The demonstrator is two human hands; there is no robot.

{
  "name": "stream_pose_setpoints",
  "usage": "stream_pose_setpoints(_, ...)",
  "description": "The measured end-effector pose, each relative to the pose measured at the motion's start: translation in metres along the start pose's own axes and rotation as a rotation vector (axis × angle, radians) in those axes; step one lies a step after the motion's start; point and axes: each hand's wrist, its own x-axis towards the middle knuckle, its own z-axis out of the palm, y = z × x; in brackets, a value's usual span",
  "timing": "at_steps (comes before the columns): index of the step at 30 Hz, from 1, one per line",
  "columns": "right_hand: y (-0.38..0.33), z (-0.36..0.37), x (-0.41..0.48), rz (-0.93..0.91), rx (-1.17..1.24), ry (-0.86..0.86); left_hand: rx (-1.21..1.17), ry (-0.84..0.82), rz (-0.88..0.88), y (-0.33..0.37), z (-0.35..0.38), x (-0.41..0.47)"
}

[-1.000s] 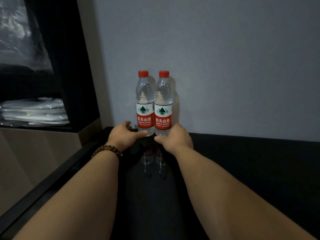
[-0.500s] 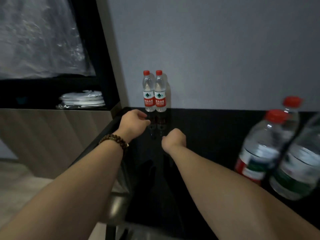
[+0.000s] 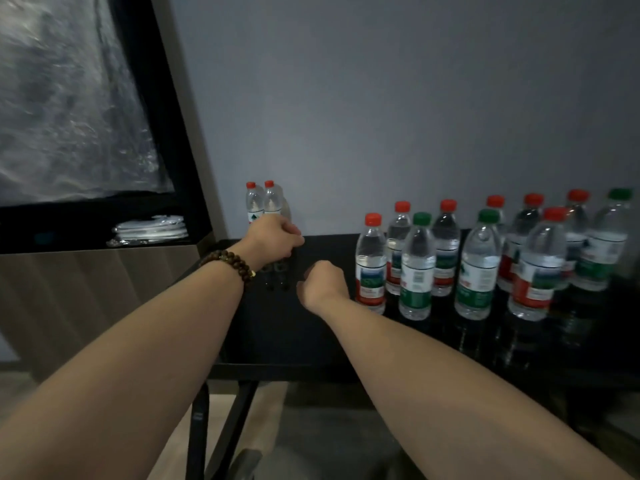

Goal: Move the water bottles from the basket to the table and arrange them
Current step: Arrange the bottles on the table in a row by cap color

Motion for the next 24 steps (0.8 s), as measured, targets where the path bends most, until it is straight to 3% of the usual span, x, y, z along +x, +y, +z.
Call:
stream_pose_setpoints(7,0.006,-0.099,0.008,-0.1,-0.101,0.181,0.085,-0.016,0.147,0.063,0.02,0.006)
stream_pose_setpoints(15,0.01,-0.189,0.065,-0.193,-0.291,0.401,0.35,-0.1,0.249,0.095,0.055,0.037)
stream_pose_setpoints(24,0.023,-0.211,0.132,-0.106,-0.694,0.13,0.581,-0.169,0.354,0.109,0.089,0.057)
